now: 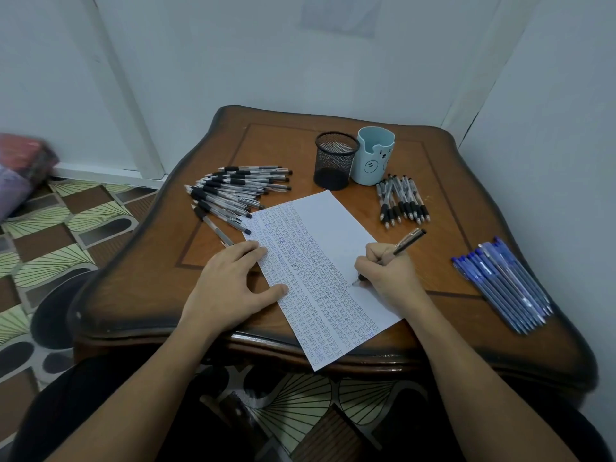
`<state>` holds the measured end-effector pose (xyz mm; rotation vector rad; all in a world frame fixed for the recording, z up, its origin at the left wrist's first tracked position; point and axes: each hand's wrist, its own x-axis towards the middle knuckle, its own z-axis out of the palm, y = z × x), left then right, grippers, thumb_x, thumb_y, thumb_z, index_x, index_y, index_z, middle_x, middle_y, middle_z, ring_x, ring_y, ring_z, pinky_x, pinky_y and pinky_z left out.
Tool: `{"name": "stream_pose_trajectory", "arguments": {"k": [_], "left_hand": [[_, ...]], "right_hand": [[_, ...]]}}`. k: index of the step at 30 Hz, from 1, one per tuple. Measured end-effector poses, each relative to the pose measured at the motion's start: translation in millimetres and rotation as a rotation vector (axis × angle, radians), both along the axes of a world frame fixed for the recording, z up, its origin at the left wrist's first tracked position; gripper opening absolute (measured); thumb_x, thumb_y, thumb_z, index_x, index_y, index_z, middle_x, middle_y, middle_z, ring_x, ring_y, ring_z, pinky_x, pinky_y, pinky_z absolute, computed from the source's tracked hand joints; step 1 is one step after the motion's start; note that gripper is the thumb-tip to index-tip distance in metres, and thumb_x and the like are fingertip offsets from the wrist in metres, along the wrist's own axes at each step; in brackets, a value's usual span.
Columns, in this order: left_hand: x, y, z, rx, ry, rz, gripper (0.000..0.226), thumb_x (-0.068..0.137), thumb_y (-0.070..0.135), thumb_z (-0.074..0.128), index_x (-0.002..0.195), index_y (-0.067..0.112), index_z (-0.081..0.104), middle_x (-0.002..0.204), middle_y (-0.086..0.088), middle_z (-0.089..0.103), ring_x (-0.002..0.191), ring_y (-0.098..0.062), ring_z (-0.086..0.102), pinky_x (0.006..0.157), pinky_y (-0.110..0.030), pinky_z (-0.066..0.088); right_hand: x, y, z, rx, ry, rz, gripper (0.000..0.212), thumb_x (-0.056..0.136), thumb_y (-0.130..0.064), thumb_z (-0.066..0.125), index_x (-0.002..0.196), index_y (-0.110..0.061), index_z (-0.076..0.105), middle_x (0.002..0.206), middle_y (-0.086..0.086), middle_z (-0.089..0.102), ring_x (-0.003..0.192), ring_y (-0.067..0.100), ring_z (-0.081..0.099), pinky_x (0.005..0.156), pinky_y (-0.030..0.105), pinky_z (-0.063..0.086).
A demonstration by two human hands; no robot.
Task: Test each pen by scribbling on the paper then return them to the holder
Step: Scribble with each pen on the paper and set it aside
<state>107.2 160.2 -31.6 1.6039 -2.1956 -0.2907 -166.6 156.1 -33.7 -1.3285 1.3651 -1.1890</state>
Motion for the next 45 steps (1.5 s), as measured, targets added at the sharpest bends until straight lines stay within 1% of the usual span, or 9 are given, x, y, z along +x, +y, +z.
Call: {"name": "stream_pose_trajectory", "arguments": {"k": [10, 14, 17, 21, 24, 30, 35, 40, 45], "left_hand": [[-0.3, -0.1, -0.6, 0.002, -0.005, 0.003, 0.094, 0.068, 0.084, 0.038, 0.138, 0.024, 0.051, 0.145, 0.009, 0.044, 0.133, -0.009, 0.035, 0.111, -0.032, 0.023], [0.2, -0.1, 0.0, 0.006, -0.009, -0.002, 0.094, 0.067, 0.084, 0.037, 0.139, 0.024, 0.051, 0.145, 0.009, 0.043, 0.133, -0.009, 0.035, 0.111, -0.032, 0.023], [0.6, -0.8, -0.9, 0.004, -0.006, 0.0, 0.094, 0.067, 0.085, 0.037, 0.138, 0.024, 0.052, 0.145, 0.009, 0.044, 0.133, -0.01, 0.036, 0.111, -0.033, 0.024], [1.4, -1.4, -2.4, 0.016, -0.009, 0.002, 0.094, 0.068, 0.085, 0.037, 0.139, 0.026, 0.05, 0.146, 0.009, 0.042, 0.134, -0.009, 0.034, 0.113, -0.034, 0.022], [1.2, -1.4, -1.7, 0.021, -0.005, -0.002, 0.095, 0.067, 0.086, 0.037, 0.139, 0.025, 0.05, 0.146, 0.009, 0.042, 0.134, -0.01, 0.034, 0.113, -0.034, 0.023], [0.6, 0.0, 1.3, 0.016, -0.01, -0.011, 0.096, 0.067, 0.085, 0.035, 0.139, 0.023, 0.051, 0.146, 0.008, 0.043, 0.134, -0.01, 0.035, 0.111, -0.032, 0.023], [1.4, 0.9, 2.6, 0.033, -0.015, -0.01, 0.097, 0.067, 0.085, 0.034, 0.141, 0.025, 0.047, 0.148, 0.009, 0.039, 0.136, -0.009, 0.033, 0.112, -0.03, 0.021], [2.5, -0.2, 1.7, 0.047, -0.008, -0.011, 0.098, 0.066, 0.086, 0.032, 0.143, 0.027, 0.045, 0.149, 0.011, 0.037, 0.136, -0.008, 0.03, 0.113, -0.029, 0.019], [3.1, -1.8, -1.4, 0.03, 0.002, -0.013, 0.096, 0.068, 0.086, 0.034, 0.142, 0.027, 0.046, 0.148, 0.011, 0.038, 0.136, -0.009, 0.032, 0.112, -0.029, 0.02]], "right_hand": [[-1.2, -1.8, -0.3, -0.004, -0.013, -0.033, 0.056, 0.086, 0.008, 0.061, 0.046, -0.023, 0.037, 0.052, -0.003, 0.034, 0.049, 0.007, 0.046, 0.06, 0.034, 0.051], [-2.5, -4.1, 12.4, 0.052, -0.205, -0.174, 0.048, 0.095, -0.002, 0.055, 0.052, -0.021, 0.052, 0.055, 0.0, 0.052, 0.053, 0.012, 0.051, 0.057, 0.032, 0.045], [-3.0, -2.7, 18.9, 0.086, -0.405, -0.228, 0.053, 0.104, -0.02, 0.048, 0.05, -0.022, 0.054, 0.052, 0.003, 0.047, 0.056, 0.017, 0.043, 0.059, 0.032, 0.037], [-0.6, -0.9, 21.8, 0.124, -0.367, -0.22, 0.044, 0.104, -0.049, 0.033, 0.094, -0.013, 0.056, 0.047, 0.001, 0.038, 0.042, 0.014, 0.037, 0.045, 0.027, 0.028], [1.9, -3.4, 25.6, 0.154, -0.239, -0.201, 0.041, 0.106, -0.044, 0.035, 0.109, -0.011, 0.061, 0.05, 0.004, 0.043, 0.042, 0.013, 0.038, 0.043, 0.026, 0.03], [5.9, -8.7, 35.6, 0.194, -0.272, -0.199, 0.022, 0.103, -0.033, 0.051, 0.101, -0.012, 0.058, 0.051, 0.004, 0.042, 0.041, 0.015, 0.032, 0.039, 0.023, 0.031], [-3.7, -38.7, 50.1, 0.373, -0.002, -0.184, 0.031, 0.103, -0.039, 0.05, 0.101, -0.012, 0.063, 0.053, 0.004, 0.049, 0.044, 0.014, 0.039, 0.046, 0.028, 0.033], [-23.3, -81.3, 69.6, 0.293, 0.428, -0.275, 0.029, 0.099, -0.033, 0.059, 0.081, -0.011, 0.058, 0.065, 0.006, 0.053, 0.051, 0.016, 0.045, 0.049, 0.027, 0.039], [-47.4, -122.3, 67.3, 0.289, 0.765, -0.395, 0.03, 0.096, -0.035, 0.062, 0.104, -0.006, 0.064, 0.079, 0.006, 0.059, 0.069, 0.018, 0.056, 0.054, 0.027, 0.038]]}}
